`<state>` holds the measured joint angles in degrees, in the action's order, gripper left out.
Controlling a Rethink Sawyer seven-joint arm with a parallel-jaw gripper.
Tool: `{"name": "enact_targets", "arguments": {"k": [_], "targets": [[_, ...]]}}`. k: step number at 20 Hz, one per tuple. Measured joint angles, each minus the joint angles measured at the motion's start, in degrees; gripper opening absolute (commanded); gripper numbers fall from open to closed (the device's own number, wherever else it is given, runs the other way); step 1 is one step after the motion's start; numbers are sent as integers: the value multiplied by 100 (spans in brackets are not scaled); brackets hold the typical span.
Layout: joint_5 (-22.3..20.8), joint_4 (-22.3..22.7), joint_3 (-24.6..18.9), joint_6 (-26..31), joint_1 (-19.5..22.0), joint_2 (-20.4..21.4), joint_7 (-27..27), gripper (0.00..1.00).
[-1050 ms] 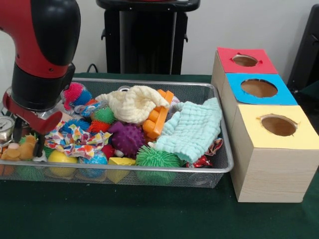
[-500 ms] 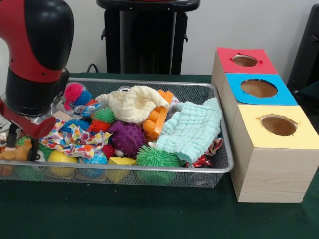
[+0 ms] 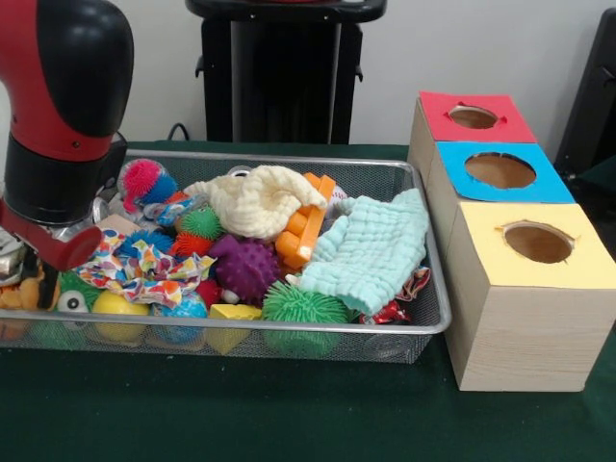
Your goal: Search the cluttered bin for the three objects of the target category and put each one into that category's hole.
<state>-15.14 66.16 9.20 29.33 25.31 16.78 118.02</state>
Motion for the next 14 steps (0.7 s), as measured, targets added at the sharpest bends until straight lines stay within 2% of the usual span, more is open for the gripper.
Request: {"name": "enact_targets", "arguments": {"k": [14], "targets": [[-1, 7, 47, -4, -67, -6, 0, 0]]}}
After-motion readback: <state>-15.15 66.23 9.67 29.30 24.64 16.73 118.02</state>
